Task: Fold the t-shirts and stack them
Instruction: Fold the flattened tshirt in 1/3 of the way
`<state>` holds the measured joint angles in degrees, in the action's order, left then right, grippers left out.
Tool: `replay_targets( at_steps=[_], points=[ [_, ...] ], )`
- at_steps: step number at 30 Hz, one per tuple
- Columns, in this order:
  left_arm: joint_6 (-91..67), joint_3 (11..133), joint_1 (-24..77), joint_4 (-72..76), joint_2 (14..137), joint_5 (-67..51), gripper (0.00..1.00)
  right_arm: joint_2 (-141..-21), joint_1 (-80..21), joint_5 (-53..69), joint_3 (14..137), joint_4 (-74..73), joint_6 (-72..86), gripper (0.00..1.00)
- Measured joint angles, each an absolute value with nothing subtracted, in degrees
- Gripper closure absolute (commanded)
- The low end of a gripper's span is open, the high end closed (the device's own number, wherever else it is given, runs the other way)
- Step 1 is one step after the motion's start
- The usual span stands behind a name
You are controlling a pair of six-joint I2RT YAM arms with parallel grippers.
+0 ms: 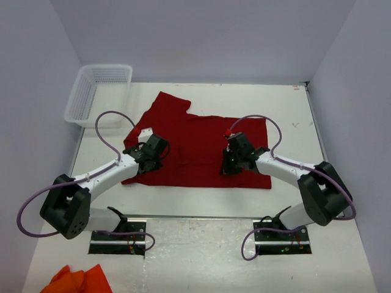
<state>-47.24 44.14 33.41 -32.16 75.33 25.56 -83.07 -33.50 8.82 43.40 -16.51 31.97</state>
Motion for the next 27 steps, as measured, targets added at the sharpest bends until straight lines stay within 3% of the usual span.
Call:
replay_targets(
  at_steps=[27],
  points=[
    [-51.46, 39.92, 26.52, -32.64, 81.21, 22.61, 1.00, -87.94, -35.33, 7.64, 41.01, -12.10, 40.56, 1.00]
  ],
)
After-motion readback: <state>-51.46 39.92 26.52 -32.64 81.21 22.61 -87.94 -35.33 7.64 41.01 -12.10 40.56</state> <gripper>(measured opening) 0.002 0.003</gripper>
